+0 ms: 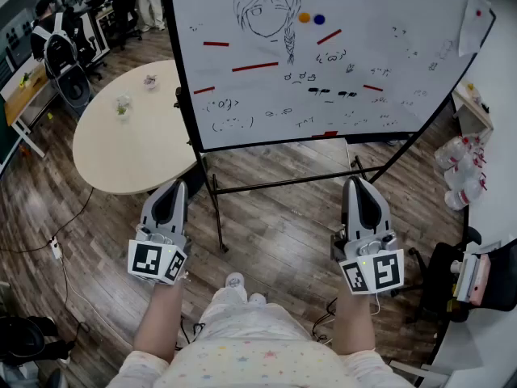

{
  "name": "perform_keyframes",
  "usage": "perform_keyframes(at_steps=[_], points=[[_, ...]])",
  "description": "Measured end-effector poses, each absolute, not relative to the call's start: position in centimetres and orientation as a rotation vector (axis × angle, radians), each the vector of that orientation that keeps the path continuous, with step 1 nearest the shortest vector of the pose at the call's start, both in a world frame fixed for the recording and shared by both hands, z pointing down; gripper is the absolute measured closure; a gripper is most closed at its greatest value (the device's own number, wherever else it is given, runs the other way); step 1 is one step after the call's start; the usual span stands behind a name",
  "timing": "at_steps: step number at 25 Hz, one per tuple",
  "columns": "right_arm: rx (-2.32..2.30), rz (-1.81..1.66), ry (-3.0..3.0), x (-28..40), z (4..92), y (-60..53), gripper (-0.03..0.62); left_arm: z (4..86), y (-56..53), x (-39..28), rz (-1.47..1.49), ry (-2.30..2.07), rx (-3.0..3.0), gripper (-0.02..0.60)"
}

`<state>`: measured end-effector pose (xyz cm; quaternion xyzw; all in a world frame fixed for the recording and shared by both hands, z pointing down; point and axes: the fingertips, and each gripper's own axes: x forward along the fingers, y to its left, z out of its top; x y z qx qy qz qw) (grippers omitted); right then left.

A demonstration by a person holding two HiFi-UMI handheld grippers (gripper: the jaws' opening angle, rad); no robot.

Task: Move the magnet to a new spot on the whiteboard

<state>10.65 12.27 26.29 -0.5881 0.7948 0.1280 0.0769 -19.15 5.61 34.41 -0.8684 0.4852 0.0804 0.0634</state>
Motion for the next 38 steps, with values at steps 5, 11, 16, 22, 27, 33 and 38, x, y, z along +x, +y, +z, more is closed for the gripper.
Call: perform_keyframes(at_steps=[5,11,16,22,27,33,38], points=[[-1.737,0.382,2.384,10.3,26.7,12.8,0.594,33.7,6.3,-18.2,0.261,1.476,-2.596,0.580],[-1.737,0.381,2.394,10.1,27.0,13.6,0.594,33.3,7.6,-17.6,0.275,1.488,-2.596,0.580],[-1.727,0.318,2.373,10.7,27.4,13.9,0.594,33.0,8.4,-16.9,0.268,1.482,-2.600,0.580],[-1.719,0.274,2.372,11.1,27.7,14.1,0.585,32.0,9.1,-15.3,0.263,1.472,-2.599,0.580],[-1.738,0.242,2.383,11.0,28.1,13.1,0.491,31.0,8.8,-14.1,0.216,1.478,-2.579,0.483],[-1.765,0.214,2.366,10.9,28.1,10.9,0.393,30.2,7.3,-14.2,0.190,1.505,-2.540,0.340],[-1.776,0.215,2.379,10.6,28.2,7.9,0.373,29.8,4.2,-13.8,0.219,1.494,-2.549,0.334]])
